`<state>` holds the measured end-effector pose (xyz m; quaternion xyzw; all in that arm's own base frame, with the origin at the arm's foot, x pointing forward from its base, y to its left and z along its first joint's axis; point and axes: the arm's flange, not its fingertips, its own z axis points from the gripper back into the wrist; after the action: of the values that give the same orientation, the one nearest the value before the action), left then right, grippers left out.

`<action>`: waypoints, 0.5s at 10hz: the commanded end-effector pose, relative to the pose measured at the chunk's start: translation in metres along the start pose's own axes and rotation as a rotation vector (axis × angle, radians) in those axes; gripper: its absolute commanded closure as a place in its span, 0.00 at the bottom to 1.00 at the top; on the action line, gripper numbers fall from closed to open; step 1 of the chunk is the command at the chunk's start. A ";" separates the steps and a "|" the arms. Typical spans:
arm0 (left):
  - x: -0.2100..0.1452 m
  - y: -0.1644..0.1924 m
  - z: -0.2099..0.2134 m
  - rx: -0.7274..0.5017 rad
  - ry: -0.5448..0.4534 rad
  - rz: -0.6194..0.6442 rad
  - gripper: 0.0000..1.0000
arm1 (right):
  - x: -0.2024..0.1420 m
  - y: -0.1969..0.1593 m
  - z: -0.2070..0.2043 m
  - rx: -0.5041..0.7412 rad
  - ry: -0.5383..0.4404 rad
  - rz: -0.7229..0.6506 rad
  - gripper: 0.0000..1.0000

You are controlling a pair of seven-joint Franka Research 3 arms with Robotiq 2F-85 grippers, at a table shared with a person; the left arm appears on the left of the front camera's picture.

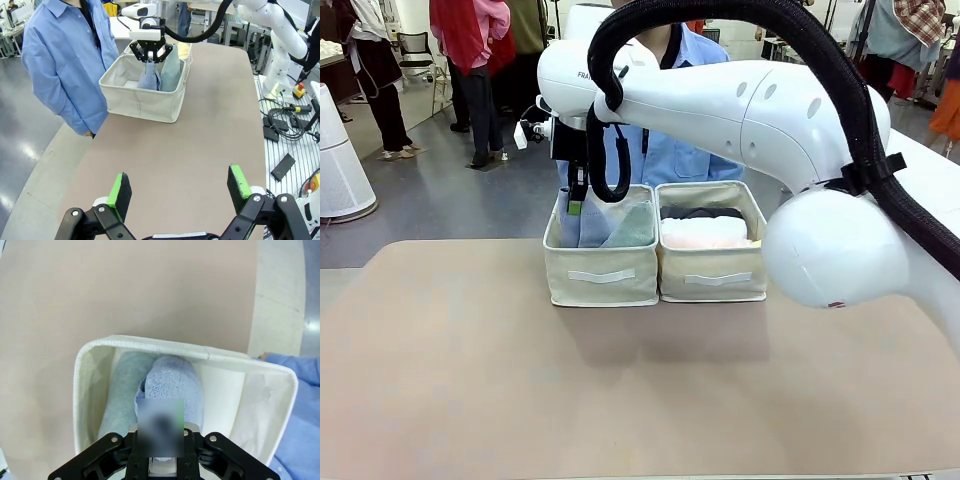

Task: Sort the towels based on their folding style.
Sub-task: Pick up another triangle-folded towel from the table and place it in the left Fabric basket.

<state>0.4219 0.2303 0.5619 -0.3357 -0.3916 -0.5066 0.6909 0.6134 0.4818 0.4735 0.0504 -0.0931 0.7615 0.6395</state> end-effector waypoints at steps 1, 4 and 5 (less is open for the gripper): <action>0.002 -0.002 0.001 0.002 -0.014 -0.004 0.00 | 0.018 -0.032 0.007 0.003 0.022 0.024 0.84; 0.002 -0.002 0.001 0.002 -0.014 -0.004 0.00 | 0.018 -0.033 0.007 -0.007 0.008 0.041 0.00; 0.002 -0.002 0.001 0.002 -0.014 -0.004 0.00 | 0.017 -0.033 0.007 -0.011 0.005 0.039 0.00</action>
<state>0.4219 0.2303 0.5619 -0.3357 -0.3916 -0.5066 0.6909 0.6164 0.4818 0.4733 0.0503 -0.0974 0.7688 0.6301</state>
